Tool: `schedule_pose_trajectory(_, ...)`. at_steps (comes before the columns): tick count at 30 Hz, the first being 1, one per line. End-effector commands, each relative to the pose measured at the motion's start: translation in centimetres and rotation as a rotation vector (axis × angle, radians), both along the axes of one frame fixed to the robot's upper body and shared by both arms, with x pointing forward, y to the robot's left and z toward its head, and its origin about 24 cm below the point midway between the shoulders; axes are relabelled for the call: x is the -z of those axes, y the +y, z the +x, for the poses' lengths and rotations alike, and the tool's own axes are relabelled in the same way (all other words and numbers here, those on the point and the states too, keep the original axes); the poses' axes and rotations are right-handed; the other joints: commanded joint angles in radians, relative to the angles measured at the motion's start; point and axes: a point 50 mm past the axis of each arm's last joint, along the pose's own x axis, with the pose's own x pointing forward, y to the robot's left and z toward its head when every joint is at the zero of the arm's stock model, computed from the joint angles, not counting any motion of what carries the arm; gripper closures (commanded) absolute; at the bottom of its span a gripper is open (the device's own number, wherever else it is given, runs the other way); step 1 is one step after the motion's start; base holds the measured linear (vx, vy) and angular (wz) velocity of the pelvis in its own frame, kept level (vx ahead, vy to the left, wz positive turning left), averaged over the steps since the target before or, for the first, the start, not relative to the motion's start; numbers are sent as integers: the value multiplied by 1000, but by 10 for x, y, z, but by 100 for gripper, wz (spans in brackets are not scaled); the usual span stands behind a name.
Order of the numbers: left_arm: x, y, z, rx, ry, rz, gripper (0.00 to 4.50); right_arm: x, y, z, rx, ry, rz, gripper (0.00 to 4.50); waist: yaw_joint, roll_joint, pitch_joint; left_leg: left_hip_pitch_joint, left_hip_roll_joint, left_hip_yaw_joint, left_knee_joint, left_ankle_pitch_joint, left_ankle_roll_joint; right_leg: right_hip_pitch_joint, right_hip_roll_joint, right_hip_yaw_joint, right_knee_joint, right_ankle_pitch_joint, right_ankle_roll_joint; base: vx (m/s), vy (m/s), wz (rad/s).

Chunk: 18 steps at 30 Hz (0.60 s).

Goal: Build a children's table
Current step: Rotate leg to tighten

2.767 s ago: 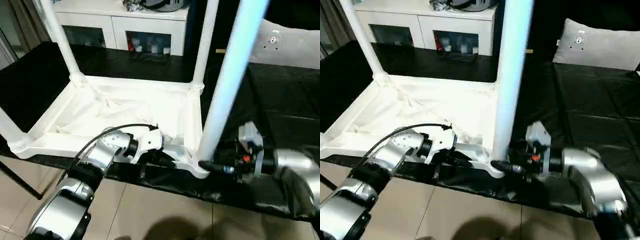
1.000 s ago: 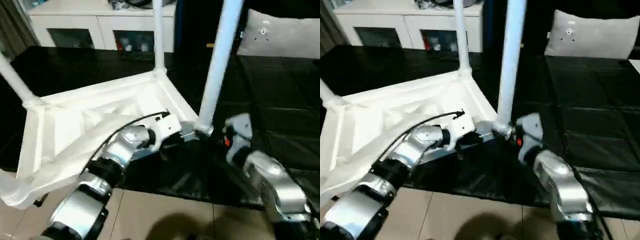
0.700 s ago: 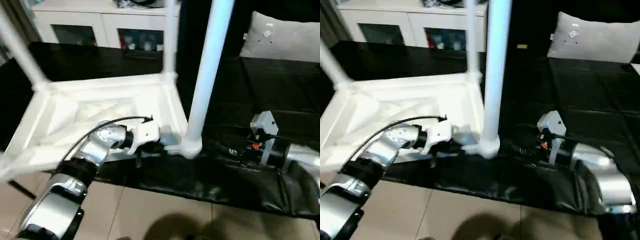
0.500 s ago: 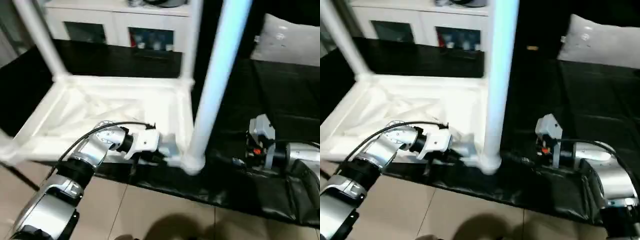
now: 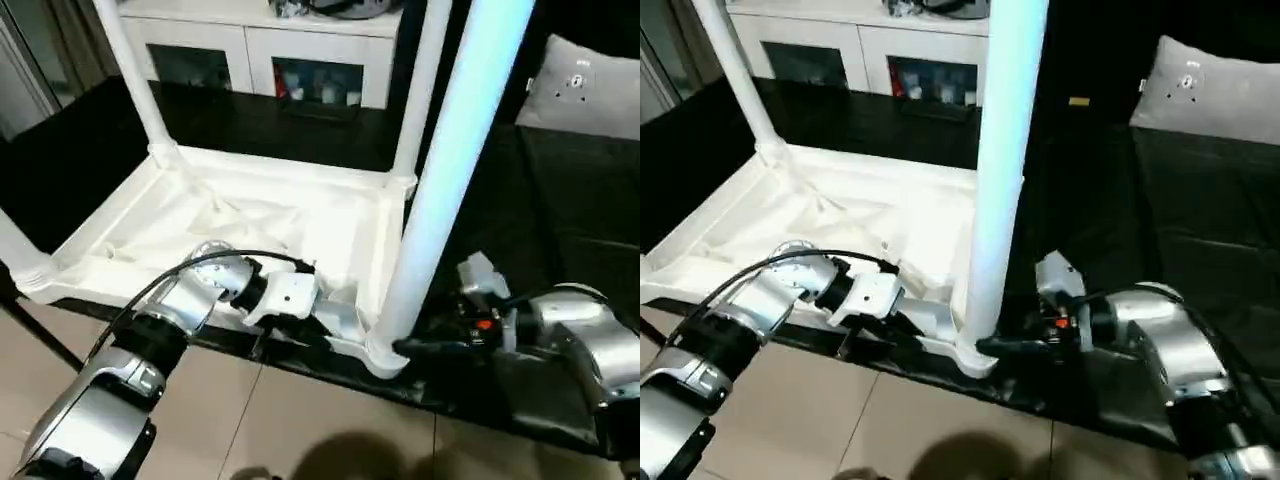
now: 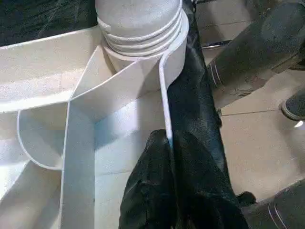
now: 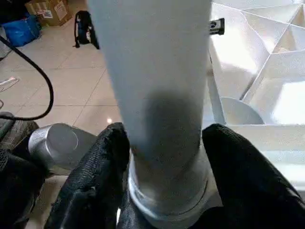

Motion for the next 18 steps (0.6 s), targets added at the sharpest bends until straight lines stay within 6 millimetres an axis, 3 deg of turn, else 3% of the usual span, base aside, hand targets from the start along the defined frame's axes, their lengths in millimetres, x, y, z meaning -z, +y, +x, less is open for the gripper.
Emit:
schedule_pose_trajectory(1, 6, -6, -7, 97, 15, 67, 450, 0, 4, 3, -19, -2, 1, 211, -4, -10, -65, 1, 63, -15, -76, -178, 71, 56, -72, 56, -63, -338, -188, 0, 0, 0)
schedule_pose_trajectory(2, 7, -6, -8, 93, 22, 62, 450, 1, 6, 4, -22, 3, 4, 217, -5, -5, -66, 0, 62, -14, -75, -181, 69, 57, -71, 55, -62, -318, -195, 0, 0, 0)
schedule_pose_trajectory(5, 9, -5, -9, 91, 27, 66, 450, 4, 9, 4, -25, 15, 12, 246, -5, -6, -66, -1, 61, -15, -76, -182, 68, 59, -70, 55, -59, -302, -200, 0, 0, 0)
schedule_pose_trajectory(10, 11, -6, -9, 31, 61, 23, 450, 5, 14, 1, -40, 42, 51, 259, -5, -9, -64, 0, 58, -15, -75, -190, 63, 59, -72, 54, -66, -374, -177, 0, 0, 0)
schedule_pose_trajectory(11, 12, -8, -7, -10, 71, 1, 450, 5, 17, -3, -36, 48, 74, 260, -5, -1, -65, 0, 59, -15, -75, -187, 62, 58, -70, 55, -65, -363, -181, 0, 0, 0)
schedule_pose_trajectory(13, 13, -13, -5, -67, 74, -42, 450, 3, 21, -10, -15, 38, 120, 261, -4, -3, -65, 1, 62, -15, -76, -180, 65, 59, -69, 57, -61, -324, -190, 0, 0, 0)
schedule_pose_trajectory(17, 9, -25, 0, -184, 80, -126, 450, 5, 30, -20, 79, 62, 142, 262, 0, -5, -60, 4, 59, -14, -80, -200, 63, 56, -67, 58, -72, -396, -161, 0, 0, 0)
schedule_pose_trajectory(18, 9, -27, 1, -202, 83, -139, 450, 6, 32, -20, 107, 68, 139, 262, -1, 2, -59, 6, 56, -15, -80, -215, 59, 53, -68, 57, -75, -430, -153, 0, 0, 0)
